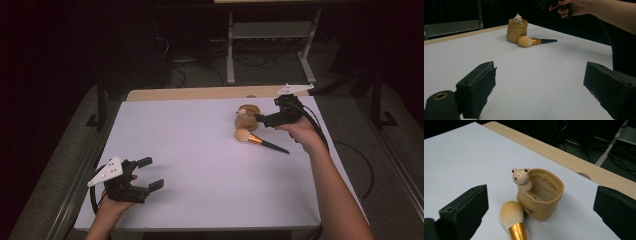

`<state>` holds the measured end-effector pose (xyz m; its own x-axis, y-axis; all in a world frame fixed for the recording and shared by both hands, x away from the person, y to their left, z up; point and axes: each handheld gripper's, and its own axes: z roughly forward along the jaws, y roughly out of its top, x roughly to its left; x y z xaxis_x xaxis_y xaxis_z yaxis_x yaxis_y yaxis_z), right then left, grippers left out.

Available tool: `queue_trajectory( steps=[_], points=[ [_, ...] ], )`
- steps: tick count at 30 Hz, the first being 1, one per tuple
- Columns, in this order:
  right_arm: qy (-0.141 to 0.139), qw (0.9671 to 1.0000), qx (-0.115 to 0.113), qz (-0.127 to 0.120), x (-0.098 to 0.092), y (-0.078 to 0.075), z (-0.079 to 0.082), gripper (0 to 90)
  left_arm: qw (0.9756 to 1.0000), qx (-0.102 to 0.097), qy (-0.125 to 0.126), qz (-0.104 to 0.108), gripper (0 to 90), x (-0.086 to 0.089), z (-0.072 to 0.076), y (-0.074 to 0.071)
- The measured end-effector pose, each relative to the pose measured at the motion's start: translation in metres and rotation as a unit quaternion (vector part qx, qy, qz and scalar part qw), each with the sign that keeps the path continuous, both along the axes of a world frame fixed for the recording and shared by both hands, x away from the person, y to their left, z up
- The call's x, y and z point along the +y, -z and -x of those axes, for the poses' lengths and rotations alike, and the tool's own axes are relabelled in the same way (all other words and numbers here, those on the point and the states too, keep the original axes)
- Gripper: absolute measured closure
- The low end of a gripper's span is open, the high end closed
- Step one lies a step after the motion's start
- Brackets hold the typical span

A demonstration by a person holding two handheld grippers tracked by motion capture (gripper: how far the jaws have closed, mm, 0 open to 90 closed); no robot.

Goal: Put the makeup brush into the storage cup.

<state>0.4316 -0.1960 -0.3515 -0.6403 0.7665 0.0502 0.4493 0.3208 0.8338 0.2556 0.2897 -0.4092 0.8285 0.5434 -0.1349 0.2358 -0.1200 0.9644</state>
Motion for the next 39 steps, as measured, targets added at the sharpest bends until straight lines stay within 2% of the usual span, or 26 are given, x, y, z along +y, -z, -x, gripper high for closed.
queue_trajectory(
  steps=[15,22,27,30,39],
  points=[
    [-0.017,0.9990,0.027,0.032,0.004,0.001,-0.001,0.0,1.0000,0.001,0.000,-0.001,10.0,0.000,0.000,0.000],
    [-0.032,0.9962,0.044,0.068,0.007,0.003,-0.003,0.0,1.0000,0.002,0.001,-0.001,10.0,-0.001,0.001,0.000],
    [-0.037,0.9945,0.053,0.082,0.010,0.003,-0.004,0.8,1.0000,0.001,0.001,-0.001,10.0,-0.001,0.001,0.000],
    [-0.038,0.9943,0.052,0.085,0.010,0.004,-0.004,0.9,1.0000,0.000,0.001,-0.002,10.0,0.000,0.000,0.000],
    [-0.031,0.9924,0.075,0.093,0.008,0.007,-0.008,0.9,1.0000,0.000,0.002,-0.003,10.0,0.000,0.000,0.000]
  ],
)
